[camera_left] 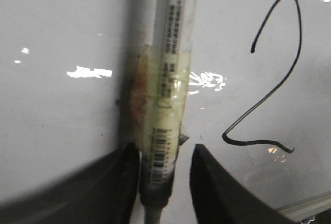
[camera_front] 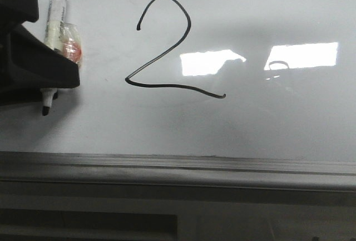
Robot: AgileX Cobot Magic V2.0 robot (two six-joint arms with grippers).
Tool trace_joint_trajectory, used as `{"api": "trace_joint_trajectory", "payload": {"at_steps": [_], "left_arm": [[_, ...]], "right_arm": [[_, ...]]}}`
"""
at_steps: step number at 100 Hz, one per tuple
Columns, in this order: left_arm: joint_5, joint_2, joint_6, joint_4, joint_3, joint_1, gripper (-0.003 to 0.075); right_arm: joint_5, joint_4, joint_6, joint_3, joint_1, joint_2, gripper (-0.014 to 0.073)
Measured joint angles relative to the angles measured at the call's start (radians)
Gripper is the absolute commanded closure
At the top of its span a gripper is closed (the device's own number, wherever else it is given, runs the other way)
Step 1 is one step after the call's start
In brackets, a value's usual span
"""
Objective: Write number 2 on whiteboard
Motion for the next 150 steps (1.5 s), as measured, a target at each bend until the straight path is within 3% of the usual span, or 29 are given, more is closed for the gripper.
{"api": "trace_joint_trajectory", "payload": {"at_steps": [7, 36, 41, 45, 53, 55, 59, 64, 83, 100, 119, 150], "left_arm": [[0.0, 0.0, 0.0, 0.006, -0.004, 0.0, 0.0283], [-0.004, -0.024, 0.0, 0.057, -0.006, 0.0, 0.0292], [0.007, -0.044, 0.0, 0.057, -0.006, 0.0, 0.0299], [0.023, -0.065, 0.0, 0.057, -0.006, 0.0, 0.0331], [0.054, -0.136, 0.002, 0.062, -0.004, 0.0, 0.0486], [0.061, -0.158, 0.003, 0.066, -0.004, 0.0, 0.052], [0.072, -0.196, 0.013, 0.079, -0.004, 0.0, 0.0645], [0.078, -0.261, 0.033, 0.105, -0.004, 0.0, 0.074], [0.08, -0.463, 0.103, 0.256, 0.0, 0.0, 0.0739], [0.109, -0.599, 0.151, 0.391, 0.049, 0.0, 0.0739], [0.163, -0.701, 0.173, 0.462, 0.129, 0.0, 0.0739], [0.172, -0.718, 0.175, 0.489, 0.15, 0.0, 0.0739]], "right_arm": [[0.0, 0.0, 0.0, 0.0, 0.0, 0.0, 0.0059], [0.02, 0.0, 0.004, 0.0, 0.0, 0.0, 0.0082], [0.035, -0.002, 0.024, 0.0, 0.0, -0.004, 0.0166], [0.047, -0.009, 0.051, 0.0, 0.0, -0.011, 0.0293], [0.069, -0.032, 0.09, 0.0, 0.0, -0.041, 0.0636], [0.076, -0.039, 0.1, 0.0, 0.0, -0.052, 0.0672], [0.084, -0.052, 0.108, 0.003, 0.0, -0.08, 0.0652], [0.086, -0.061, 0.119, 0.017, 0.0, -0.121, 0.0646], [0.041, -0.097, 0.125, 0.161, -0.002, -0.34, 0.0644], [-0.061, -0.167, 0.127, 0.414, -0.002, -0.627, 0.0644], [-0.055, -0.179, 0.131, 0.644, -0.002, -0.909, 0.0645], [-0.046, -0.154, 0.137, 0.728, -0.002, -0.956, 0.0645]]}}
